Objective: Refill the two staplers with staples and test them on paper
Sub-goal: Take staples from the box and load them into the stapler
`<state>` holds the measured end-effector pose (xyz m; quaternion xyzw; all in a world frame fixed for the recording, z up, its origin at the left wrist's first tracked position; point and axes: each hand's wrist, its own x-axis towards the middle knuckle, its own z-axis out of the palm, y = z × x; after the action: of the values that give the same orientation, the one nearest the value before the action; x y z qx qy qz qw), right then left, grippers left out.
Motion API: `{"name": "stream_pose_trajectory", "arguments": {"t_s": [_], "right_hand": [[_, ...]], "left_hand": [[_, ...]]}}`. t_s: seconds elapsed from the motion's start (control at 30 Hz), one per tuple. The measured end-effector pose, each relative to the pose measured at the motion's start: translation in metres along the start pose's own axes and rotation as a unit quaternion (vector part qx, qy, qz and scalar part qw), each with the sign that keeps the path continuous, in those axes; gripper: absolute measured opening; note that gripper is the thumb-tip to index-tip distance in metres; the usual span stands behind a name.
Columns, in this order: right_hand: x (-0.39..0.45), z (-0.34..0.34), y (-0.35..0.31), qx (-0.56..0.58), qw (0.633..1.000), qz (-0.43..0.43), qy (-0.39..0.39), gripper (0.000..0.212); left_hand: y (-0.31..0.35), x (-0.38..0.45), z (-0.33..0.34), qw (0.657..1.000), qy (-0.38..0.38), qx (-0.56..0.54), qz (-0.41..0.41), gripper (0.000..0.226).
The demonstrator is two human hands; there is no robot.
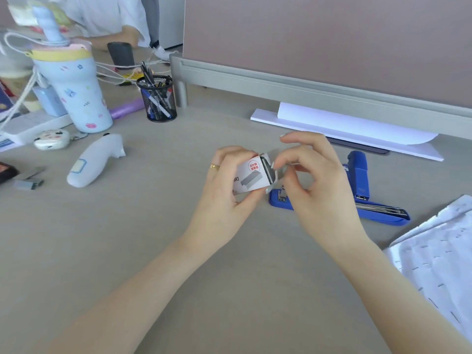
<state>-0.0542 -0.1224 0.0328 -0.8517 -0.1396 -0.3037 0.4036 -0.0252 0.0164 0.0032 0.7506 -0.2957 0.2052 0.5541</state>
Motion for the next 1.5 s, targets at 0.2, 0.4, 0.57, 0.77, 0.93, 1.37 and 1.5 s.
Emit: {"name": "stream_pose_trajectory", "arguments": {"t_s": [0.2, 0.4, 0.57, 0.77, 0.93, 1.37, 1.5], "right_hand": [[-0.002, -0.008, 0.004, 0.015, 1.000, 0.024, -0.008, 0.038], [0.030, -0.037, -0.009, 0.077, 0.984, 0.099, 0.124, 0.021], [0.057, -0.066, -0.020, 0.154, 0.965, 0.135, 0.163, 0.015], [0.051, -0.083, -0.007, 0.094, 0.983, 0.129, 0.087, 0.026], [0.046, -0.078, 0.005, 0.040, 0.994, 0.056, 0.086, 0.037], [0.046, -0.065, 0.020, 0.028, 0.990, 0.099, 0.092, 0.035], [0.047, -0.066, 0.022, 0.078, 0.988, 0.125, 0.055, 0.025]], "left_hand": [[0.009, 0.009, 0.004, 0.996, -0.038, -0.031, -0.070, 0.044], [0.044, 0.074, 0.013, 0.995, -0.098, -0.029, -0.011, 0.034], [0.064, 0.101, 0.024, 0.994, -0.080, -0.072, 0.023, 0.036], [0.051, 0.098, 0.024, 0.984, -0.163, -0.075, -0.021, 0.036], [0.042, 0.095, 0.031, 0.972, -0.195, -0.111, -0.064, 0.029], [0.030, 0.093, 0.042, 0.979, -0.174, -0.075, -0.079, 0.027], [0.028, 0.095, 0.036, 0.980, -0.185, -0.047, -0.051, 0.031]]}}
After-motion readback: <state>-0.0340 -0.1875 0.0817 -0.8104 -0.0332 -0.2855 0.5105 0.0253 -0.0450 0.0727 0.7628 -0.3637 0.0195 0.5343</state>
